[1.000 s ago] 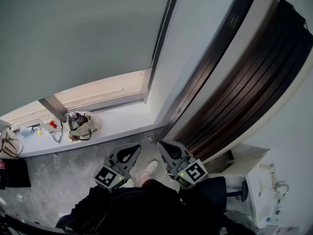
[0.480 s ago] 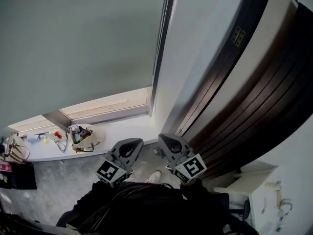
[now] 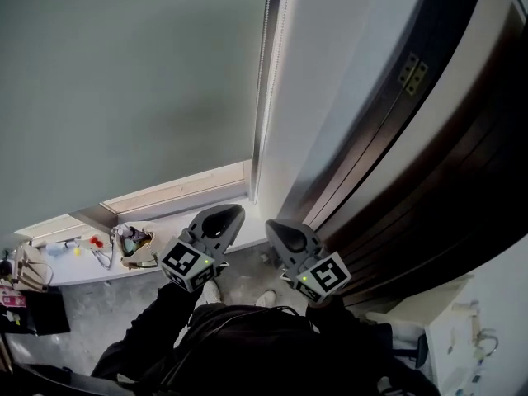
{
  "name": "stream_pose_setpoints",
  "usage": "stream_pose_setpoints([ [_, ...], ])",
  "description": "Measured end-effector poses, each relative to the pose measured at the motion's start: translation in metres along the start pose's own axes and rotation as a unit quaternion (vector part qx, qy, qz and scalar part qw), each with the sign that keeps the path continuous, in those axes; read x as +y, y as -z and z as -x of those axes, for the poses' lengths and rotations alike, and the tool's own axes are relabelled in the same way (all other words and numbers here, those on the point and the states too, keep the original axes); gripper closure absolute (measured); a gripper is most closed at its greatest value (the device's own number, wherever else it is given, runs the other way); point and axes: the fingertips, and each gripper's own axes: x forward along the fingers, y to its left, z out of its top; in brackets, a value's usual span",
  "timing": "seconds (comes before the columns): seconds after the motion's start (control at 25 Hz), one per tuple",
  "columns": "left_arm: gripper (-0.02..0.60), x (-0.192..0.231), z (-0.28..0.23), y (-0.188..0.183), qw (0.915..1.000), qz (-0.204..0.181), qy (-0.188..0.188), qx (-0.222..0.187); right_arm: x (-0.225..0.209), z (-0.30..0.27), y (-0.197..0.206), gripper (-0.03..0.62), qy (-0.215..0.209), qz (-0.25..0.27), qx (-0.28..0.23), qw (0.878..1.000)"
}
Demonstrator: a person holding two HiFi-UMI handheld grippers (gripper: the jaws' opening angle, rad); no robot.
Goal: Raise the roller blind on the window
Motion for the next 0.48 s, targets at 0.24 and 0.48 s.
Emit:
stream_pose_setpoints([
  [0.24, 0.451, 0.052, -0.057, -0.053, 0.9970, -0.063, 0.035, -0.029, -0.010, -0.017, 0.004, 0.588, 0.039, -0.002, 0.004, 0.999],
  [0.48, 0.388, 0.082, -0.110, -0.109, 0.9948, -0.059, 0.060, -0.056, -0.018, -0.018, 0.007, 0.588, 0.074, -0.007, 0.009, 0.997],
])
